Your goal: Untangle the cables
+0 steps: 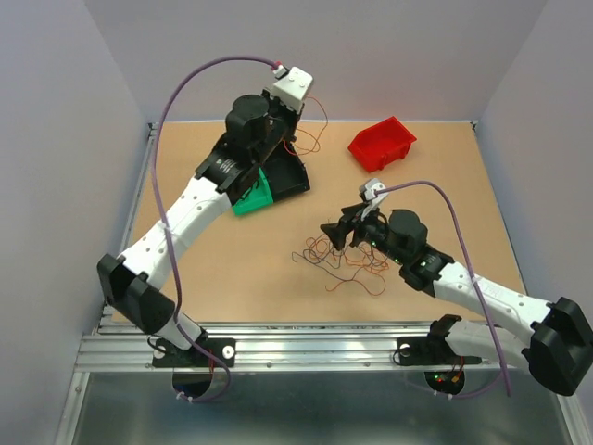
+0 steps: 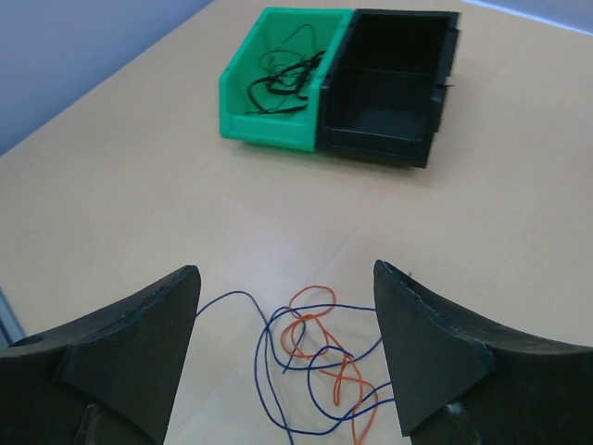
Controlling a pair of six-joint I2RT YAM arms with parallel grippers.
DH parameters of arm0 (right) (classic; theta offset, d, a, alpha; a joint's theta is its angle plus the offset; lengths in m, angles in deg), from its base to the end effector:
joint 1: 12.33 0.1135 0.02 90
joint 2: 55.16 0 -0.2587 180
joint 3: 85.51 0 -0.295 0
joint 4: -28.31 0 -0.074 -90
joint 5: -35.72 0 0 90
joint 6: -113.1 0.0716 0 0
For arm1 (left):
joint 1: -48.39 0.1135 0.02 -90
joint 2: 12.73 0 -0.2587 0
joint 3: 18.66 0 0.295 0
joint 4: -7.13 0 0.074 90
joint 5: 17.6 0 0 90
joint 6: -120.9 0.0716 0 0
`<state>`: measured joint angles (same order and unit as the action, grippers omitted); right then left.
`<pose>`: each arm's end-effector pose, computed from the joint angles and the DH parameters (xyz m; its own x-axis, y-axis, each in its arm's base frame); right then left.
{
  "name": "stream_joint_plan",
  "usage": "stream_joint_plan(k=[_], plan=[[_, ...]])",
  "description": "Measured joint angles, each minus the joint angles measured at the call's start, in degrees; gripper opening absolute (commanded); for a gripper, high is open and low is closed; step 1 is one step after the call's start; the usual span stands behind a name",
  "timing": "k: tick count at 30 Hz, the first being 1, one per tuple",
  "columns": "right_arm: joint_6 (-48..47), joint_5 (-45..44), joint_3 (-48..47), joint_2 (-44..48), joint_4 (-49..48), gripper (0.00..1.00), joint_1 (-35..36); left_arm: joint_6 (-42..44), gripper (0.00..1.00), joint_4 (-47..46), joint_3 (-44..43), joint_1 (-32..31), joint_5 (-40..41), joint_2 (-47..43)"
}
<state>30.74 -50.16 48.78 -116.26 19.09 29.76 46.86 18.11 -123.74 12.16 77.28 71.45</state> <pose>0.2370 0.2210 0.2461 -0.1750 0.0206 -0.9844 -0.7046 0.6957 0.1398 0.3364 -0.2389 0.5011 0.2769 0.1367 -0.9511 0.4630 0.8484 0.2568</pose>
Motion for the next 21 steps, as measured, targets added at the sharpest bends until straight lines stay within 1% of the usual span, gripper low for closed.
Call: stream_joint_plan(k=[4, 6, 8, 9, 10, 11, 12, 16, 21], plan=[[2.54, -9.60, 0.39, 1.42, 0.35, 0.81, 0.00, -0.02, 0.00, -1.88, 0.72, 0.79, -1.09, 6.86], [3.91, -15.10, 0.39, 1.22, 0.35, 0.78, -0.02, -0.02, 0.00, -2.82, 0.59, 1.33, -1.66, 10.60], [5.14, -20.11, -0.09, -1.03, 0.20, 0.78, -0.85, -0.44, 0.00, -2.97, -0.22, 2.01, -2.05, 13.64], [5.73, -20.92, -0.39, -2.01, 0.28, 0.79, -1.31, -0.83, 0.00, -3.37, -0.59, 2.47, -2.29, 14.80], [6.69, -22.51, -1.46, -5.20, 0.55, 0.80, -3.08, -1.16, 0.00, -3.89, -0.70, 2.91, -2.51, 15.47], [7.72, -23.17, -2.62, -7.98, 1.16, 0.83, -5.11, -1.62, 0.00, -4.24, -0.70, 3.45, -3.02, 16.02], [8.39, -23.45, -3.69, -10.29, 1.68, 0.84, -7.19, -2.21, 0.00, -4.70, -0.70, 4.31, -3.34, 16.33], [11.91, -26.88, -8.83, -18.93, 3.37, 0.84, -14.19, -4.66, 0.00, -9.90, -0.55, 7.63, -5.16, 16.48], [15.89, -30.27, -16.94, -27.58, 3.78, 0.84, -19.96, -6.47, 0.00, -14.62, 0.76, 10.56, -2.78, 16.57]])
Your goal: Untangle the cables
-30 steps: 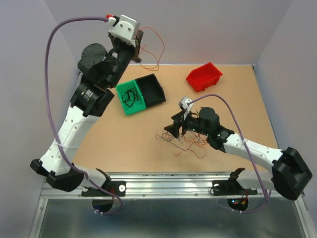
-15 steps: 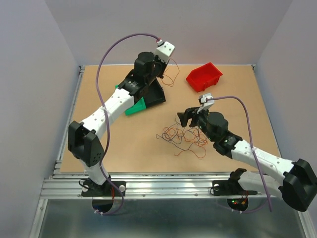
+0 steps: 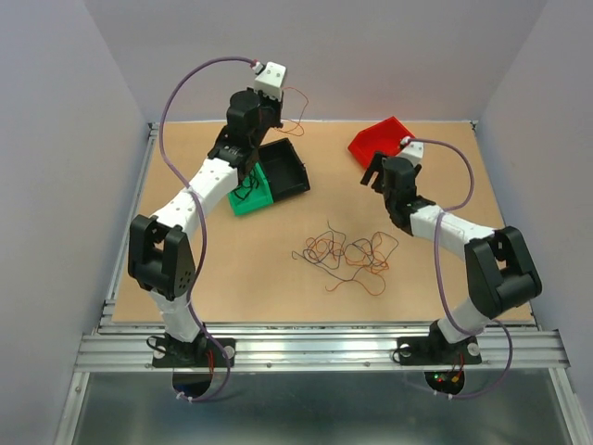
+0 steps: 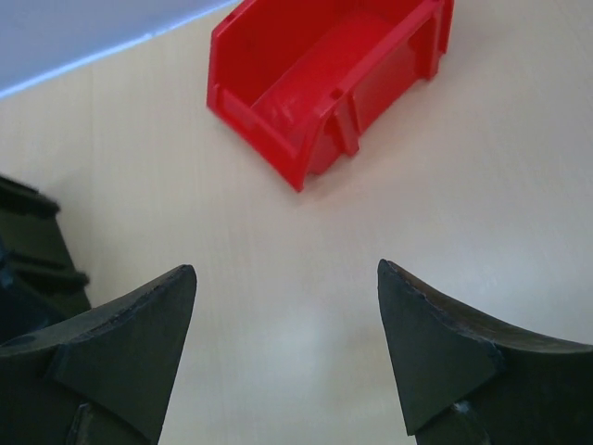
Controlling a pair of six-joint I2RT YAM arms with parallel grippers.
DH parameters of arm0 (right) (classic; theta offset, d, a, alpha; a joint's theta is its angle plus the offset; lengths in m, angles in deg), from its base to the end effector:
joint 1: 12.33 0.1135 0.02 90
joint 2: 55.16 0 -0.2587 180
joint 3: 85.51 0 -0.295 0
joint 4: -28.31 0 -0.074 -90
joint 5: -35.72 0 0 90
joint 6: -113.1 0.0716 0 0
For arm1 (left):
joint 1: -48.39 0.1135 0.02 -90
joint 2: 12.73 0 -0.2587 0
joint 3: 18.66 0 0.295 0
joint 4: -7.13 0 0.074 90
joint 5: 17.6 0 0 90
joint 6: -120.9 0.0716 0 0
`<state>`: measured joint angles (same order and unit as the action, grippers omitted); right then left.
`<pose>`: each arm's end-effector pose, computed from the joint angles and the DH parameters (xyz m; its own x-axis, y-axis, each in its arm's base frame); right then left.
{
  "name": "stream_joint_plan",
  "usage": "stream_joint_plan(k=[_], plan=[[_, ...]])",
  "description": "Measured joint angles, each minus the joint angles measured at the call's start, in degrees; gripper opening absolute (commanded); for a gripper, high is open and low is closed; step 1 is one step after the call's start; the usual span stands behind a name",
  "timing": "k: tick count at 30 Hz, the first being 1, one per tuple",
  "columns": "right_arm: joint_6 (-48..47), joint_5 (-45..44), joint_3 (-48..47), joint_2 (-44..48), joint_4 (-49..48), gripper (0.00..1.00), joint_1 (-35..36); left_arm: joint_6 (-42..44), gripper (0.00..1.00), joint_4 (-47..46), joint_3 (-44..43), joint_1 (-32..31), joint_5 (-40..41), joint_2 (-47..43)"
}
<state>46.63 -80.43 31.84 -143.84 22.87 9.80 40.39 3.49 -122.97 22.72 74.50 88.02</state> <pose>0.3903 0.1247 0.1940 -0.2811 0.2725 -0.9202 0.1704 0.9578 0.2316 0.4582 -0.2173 0.4042 0.1774 0.0975 -0.9793 0.3760 0.9129 0.1590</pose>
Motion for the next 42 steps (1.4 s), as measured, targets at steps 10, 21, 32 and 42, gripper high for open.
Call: stream_joint_plan(k=[10, 21, 32, 42], plan=[[5.49, -0.63, -18.78, -21.70, 0.11, 0.86, -8.00, -2.54, 0.00, -6.34, 13.42, 2.10, 0.15, 0.61], [8.24, -1.84, -20.17, -25.00, -0.46, 0.86, -7.76, -3.78, 0.00, -9.42, 14.47, 2.10, 2.27, 4.63], [8.87, -3.63, -17.97, -24.06, -1.90, 0.86, -7.76, -0.50, 0.46, -4.15, 13.75, 2.14, 6.69, 12.72], [9.51, -8.83, -24.04, -28.68, -1.68, 0.85, -7.76, 1.05, 0.67, -4.44, 13.68, 2.16, 5.68, 9.94]])
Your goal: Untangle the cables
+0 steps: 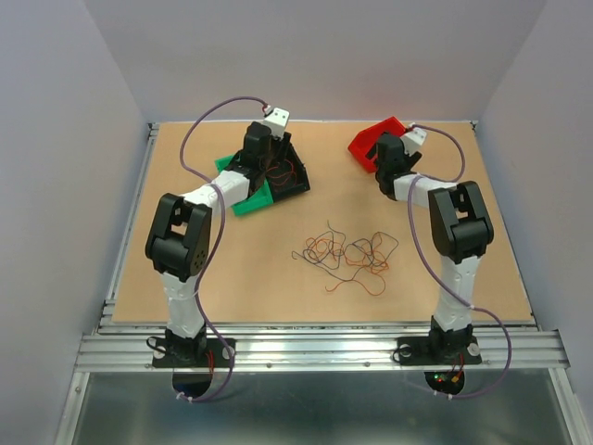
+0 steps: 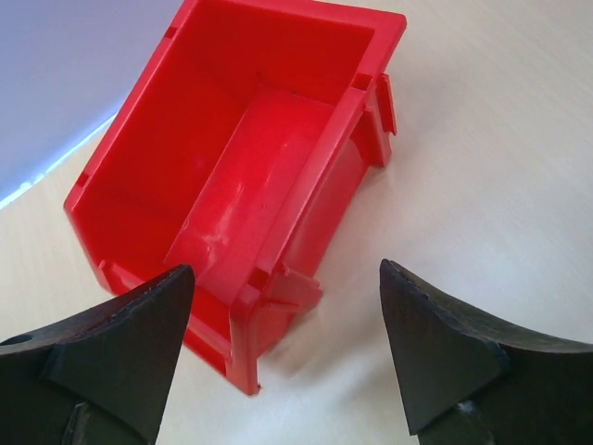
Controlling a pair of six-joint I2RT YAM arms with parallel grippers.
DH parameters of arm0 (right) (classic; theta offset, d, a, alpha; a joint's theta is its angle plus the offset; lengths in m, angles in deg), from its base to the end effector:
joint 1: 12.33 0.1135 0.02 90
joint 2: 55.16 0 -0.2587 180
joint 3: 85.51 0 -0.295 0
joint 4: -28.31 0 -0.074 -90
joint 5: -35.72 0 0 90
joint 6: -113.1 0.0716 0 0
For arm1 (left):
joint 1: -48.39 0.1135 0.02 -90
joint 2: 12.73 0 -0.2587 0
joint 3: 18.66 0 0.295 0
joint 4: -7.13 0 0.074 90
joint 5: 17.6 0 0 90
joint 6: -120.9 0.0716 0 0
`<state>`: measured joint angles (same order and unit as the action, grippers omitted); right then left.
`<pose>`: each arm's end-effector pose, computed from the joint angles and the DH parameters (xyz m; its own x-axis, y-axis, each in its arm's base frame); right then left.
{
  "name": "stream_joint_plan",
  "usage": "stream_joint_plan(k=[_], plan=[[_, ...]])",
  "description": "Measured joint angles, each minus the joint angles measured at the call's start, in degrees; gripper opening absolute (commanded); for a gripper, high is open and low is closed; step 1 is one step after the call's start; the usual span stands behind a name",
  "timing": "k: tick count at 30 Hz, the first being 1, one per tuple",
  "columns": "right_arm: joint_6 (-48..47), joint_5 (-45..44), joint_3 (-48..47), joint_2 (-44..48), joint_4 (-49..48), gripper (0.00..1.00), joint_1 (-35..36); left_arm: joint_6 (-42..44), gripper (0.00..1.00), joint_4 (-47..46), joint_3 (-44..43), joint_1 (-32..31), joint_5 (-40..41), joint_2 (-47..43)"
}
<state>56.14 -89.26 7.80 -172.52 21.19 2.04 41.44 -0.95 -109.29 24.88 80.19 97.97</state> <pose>0.5083 0.0879 0.1398 -0.1578 0.4207 -0.8934 0.4673 0.8288 0.3078 0.4902 -0.2026 0.2242 -0.1372 0.2573 -0.9565 0.3039 0.9300 0.2066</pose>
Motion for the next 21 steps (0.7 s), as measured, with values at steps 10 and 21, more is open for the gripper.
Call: stream_joint_plan(k=[10, 21], plan=[[0.20, -2.12, -5.16, -5.99, 1.73, 0.39, 0.00, 0.13, 0.67, 0.26, 0.44, 0.00, -1.38, -2.34], [-0.98, -7.10, 13.64, 11.08, 1.29, 0.15, 0.11, 0.13, 0.67, 0.81, 0.68, 0.00, -4.00, -7.37]])
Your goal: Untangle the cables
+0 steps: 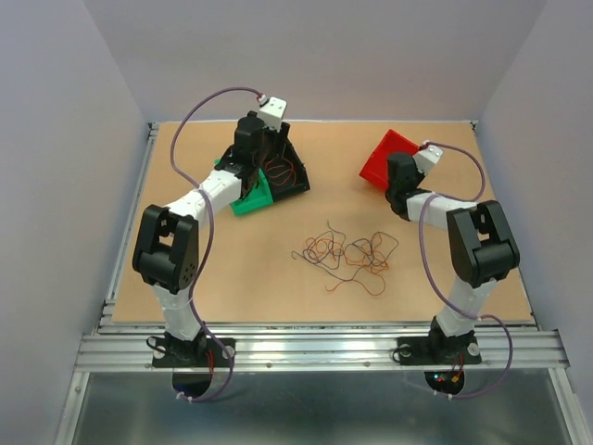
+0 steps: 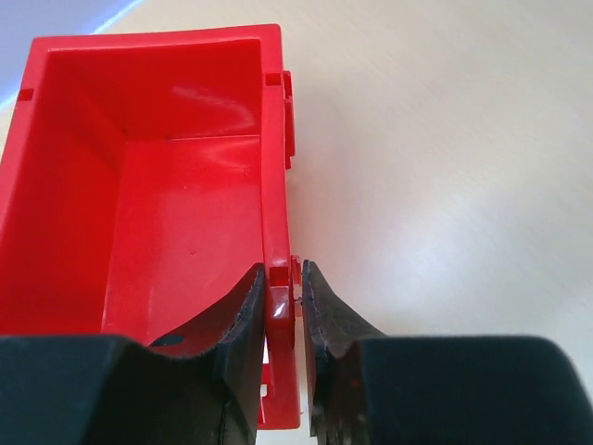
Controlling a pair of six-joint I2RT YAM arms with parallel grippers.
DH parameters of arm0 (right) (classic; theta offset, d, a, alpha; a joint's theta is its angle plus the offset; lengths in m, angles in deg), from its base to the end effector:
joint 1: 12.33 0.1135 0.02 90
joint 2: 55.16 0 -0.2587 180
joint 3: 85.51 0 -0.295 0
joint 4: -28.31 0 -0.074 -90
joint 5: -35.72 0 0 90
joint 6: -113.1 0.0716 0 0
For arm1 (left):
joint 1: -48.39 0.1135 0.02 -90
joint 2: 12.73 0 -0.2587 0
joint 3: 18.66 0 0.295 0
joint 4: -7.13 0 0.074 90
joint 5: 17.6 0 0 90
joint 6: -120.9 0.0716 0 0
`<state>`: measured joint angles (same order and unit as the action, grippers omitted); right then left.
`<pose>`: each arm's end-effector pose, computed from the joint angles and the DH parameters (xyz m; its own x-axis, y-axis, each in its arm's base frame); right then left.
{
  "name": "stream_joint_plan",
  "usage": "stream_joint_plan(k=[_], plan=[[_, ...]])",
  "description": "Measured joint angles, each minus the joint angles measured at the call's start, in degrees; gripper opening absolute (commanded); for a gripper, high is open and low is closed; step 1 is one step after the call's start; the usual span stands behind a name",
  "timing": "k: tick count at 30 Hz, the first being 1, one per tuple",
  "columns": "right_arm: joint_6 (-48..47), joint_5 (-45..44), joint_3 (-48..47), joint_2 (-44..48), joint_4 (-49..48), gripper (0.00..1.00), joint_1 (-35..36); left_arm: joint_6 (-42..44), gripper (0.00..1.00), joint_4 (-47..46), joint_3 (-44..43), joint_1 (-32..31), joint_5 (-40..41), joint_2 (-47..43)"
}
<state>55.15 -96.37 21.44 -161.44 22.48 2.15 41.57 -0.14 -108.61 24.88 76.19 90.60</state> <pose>0.4498 0.0666 0.1417 -0.1704 0.3627 -0.9162 0.5676 0.7962 0.2097 0.4707 -0.1996 0.2815 -0.0334 0.2160 -0.9758 0.3500 0.9171 0.1910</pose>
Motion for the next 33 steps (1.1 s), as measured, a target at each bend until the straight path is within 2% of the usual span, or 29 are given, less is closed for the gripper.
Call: stream_joint_plan(k=[4, 11, 13, 14, 18, 21, 25, 29, 33], plan=[[0.79, -0.90, 7.85, 6.29, 0.74, 0.15, 0.00, -0.02, 0.67, 0.33, 0.04, 0.00, -1.11, -0.02], [2.91, -5.55, 16.06, 14.12, 5.31, 0.25, 0.09, 1.95, 0.67, 2.91, 0.26, -0.76, -6.40, -0.02], [3.39, -7.19, 17.14, 15.67, 7.41, 0.42, 0.11, 3.67, 0.69, 4.46, 0.26, -2.47, -7.54, -0.02], [3.93, -7.48, 17.35, 16.02, 8.33, 0.55, 0.11, 4.66, 0.71, 5.27, 0.26, -3.15, -8.20, -0.02], [3.56, -5.90, 18.73, 18.08, 9.86, 0.67, 0.11, 8.83, 0.75, 8.70, 1.40, -8.00, -12.37, -0.50], [3.23, -2.89, 20.90, 22.95, 11.06, 0.72, 0.11, 12.68, 0.79, 12.61, 3.98, -10.97, -18.78, -2.58], [1.09, 4.59, 24.48, 35.10, 11.50, 0.74, 0.11, 17.57, 0.79, 16.61, 8.04, -14.23, -26.08, -6.47], [-1.49, 13.42, 25.81, 45.11, 13.16, 0.74, 0.11, 22.47, 0.75, 17.84, 11.32, -20.11, -27.67, -8.79], [-3.23, 19.58, 25.86, 49.03, 15.58, 0.74, 0.11, 26.01, 0.73, 19.08, 12.74, -26.18, -27.93, -8.50]])
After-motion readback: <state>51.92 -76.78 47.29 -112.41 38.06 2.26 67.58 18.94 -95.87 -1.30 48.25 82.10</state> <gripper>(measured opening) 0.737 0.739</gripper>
